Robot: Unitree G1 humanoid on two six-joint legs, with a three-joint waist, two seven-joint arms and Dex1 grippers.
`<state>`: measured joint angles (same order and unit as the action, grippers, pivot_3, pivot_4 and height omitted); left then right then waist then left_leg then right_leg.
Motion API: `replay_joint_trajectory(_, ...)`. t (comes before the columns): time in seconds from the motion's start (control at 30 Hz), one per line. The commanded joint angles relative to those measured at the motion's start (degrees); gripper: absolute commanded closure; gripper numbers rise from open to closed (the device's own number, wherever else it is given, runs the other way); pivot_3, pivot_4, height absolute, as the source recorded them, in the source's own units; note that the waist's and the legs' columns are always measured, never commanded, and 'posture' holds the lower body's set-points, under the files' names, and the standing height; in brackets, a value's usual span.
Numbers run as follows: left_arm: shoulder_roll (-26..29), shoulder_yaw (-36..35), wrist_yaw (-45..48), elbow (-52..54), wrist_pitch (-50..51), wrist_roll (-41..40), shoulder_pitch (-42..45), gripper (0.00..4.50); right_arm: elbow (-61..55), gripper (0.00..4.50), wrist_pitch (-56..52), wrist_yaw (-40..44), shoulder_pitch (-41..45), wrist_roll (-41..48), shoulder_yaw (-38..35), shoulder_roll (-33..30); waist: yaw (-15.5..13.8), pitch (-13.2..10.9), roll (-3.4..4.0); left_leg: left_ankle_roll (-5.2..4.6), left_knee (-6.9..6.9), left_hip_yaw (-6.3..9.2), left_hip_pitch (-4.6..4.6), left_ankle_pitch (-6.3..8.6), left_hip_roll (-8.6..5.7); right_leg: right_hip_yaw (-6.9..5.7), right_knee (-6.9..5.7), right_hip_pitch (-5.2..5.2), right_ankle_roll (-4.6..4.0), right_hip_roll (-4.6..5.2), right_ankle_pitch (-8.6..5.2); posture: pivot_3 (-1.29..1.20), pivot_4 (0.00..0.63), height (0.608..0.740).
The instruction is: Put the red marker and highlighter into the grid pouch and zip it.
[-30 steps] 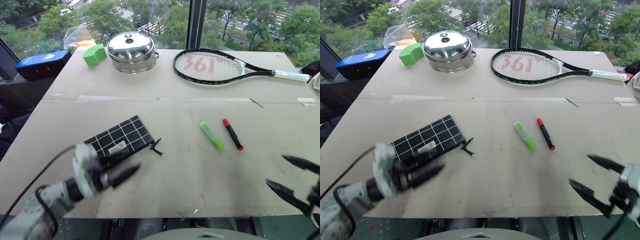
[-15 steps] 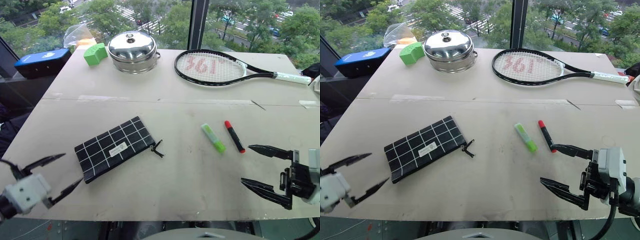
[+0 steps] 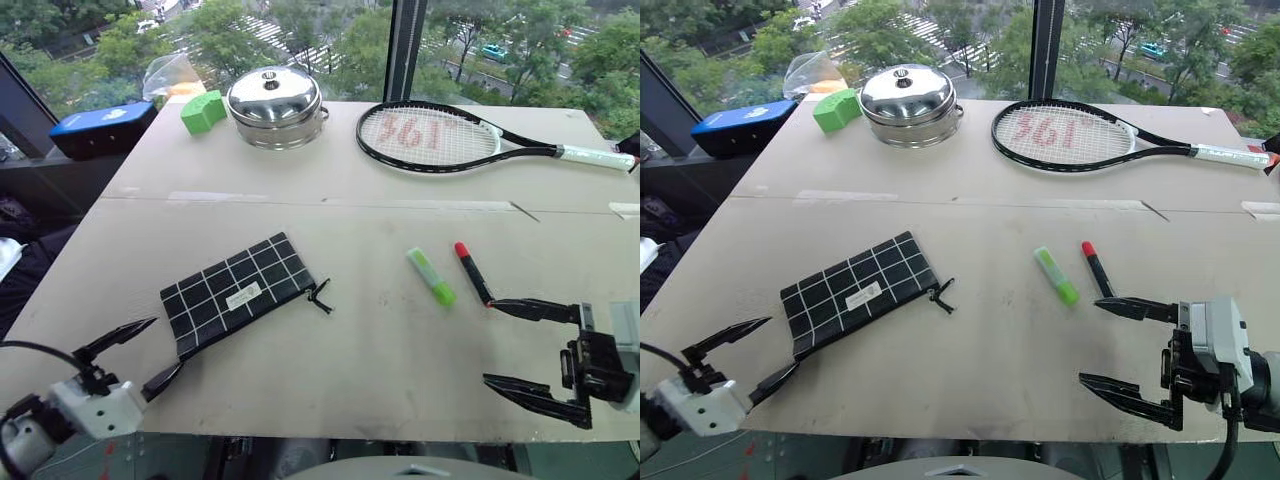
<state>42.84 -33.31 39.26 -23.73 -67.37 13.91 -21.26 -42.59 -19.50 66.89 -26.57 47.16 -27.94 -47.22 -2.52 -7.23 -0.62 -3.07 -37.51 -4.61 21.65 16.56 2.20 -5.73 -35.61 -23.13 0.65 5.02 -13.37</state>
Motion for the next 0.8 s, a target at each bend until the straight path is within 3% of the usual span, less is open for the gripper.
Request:
replay_joint_trajectory(0.03,1.36,3.27,-5.33,-2.35,1.93,6.86,1.86,0.00,-1.98,0.03,1.93,2.03,2.24,-0.31,2.17,-1.05,0.01,0.07,0.11,0.00,0.00,0.00,-0.02,0.00,0.00,0.00,-0.04,0.01,0.07,0.00,-0.04,0.00,0.150,0.740)
replay_joint_trajectory(0.23,4.58,9.37,-12.61,-5.32,5.67,12.17,6.61,0.00,-0.61,0.03,2.62,2.63,4.48,-0.87,4.21,-0.80,-0.24,0.34,0.58,0.01,0.00,0.01,-0.09,-0.02,0.01,-0.13,-0.23,0.05,0.18,0.01,-0.10,0.00,0.150,0.740)
replay_joint_trajectory(0.33,5.81,14.38,-13.76,-7.70,7.58,13.12,10.04,0.84,-0.01,0.00,3.24,2.80,4.38,-1.43,4.60,-0.24,-0.80,0.43,0.83,0.01,-0.01,0.01,-0.12,-0.02,0.01,-0.32,-0.24,0.15,0.18,0.07,-0.11,0.00,0.150,0.740)
replay_joint_trajectory(0.5,7.27,20.69,-13.16,-10.51,9.63,9.71,14.04,3.27,-0.24,0.00,3.46,2.22,4.04,-1.56,4.63,0.51,-1.09,0.52,0.84,0.01,-0.02,0.03,-0.17,-0.04,0.05,-0.49,-0.27,0.22,0.20,0.03,-0.10,0.00,0.150,0.740)
replay_joint_trajectory(0.57,7.64,22.45,-11.82,-11.27,10.30,7.05,15.74,3.69,-0.73,0.00,3.38,1.51,3.60,-1.58,4.70,1.11,-1.24,0.57,1.11,0.01,-0.02,0.02,-0.22,-0.04,0.05,-0.55,-0.27,0.27,0.21,0.04,-0.09,0.00,0.150,0.740)
replay_joint_trajectory(0.6,7.69,23.02,-10.19,-10.88,11.28,3.98,16.58,4.24,-1.26,0.00,3.41,0.92,3.03,-1.76,4.86,1.61,-1.33,0.61,1.24,0.01,-0.02,-0.01,-0.32,-0.04,0.04,-0.58,-0.26,0.38,0.21,0.05,-0.09,0.00,0.150,0.740)
replay_joint_trajectory(0.67,7.87,23.91,-7.59,-9.78,12.83,-0.98,17.38,4.45,-1.99,0.00,3.51,0.03,2.14,-2.11,5.03,2.33,-1.38,0.64,1.41,0.01,-0.02,-0.01,-0.38,-0.04,0.04,-0.64,-0.26,0.46,0.22,0.08,-0.12,0.00,0.150,0.740)
replay_joint_trajectory(0.73,8.13,25.39,-1.97,-0.42,19.59,-10.51,17.93,4.45,-3.17,0.00,3.13,-4.72,1.90,-3.72,5.83,4.60,-1.38,0.64,1.47,0.01,-0.01,0.01,-0.38,-0.04,0.06,-0.67,-0.27,0.46,0.23,0.07,-0.13,0.00,0.150,0.740)
replay_joint_trajectory(0.8,8.29,26.95,2.69,9.79,29.60,-18.00,18.89,4.45,-4.24,0.00,1.52,-10.19,2.47,-5.52,7.31,6.29,-1.28,0.29,0.80,0.14,-0.02,0.14,-0.31,-0.11,0.11,-0.67,-0.30,0.46,0.23,0.06,-0.13,0.00,0.150,0.740)
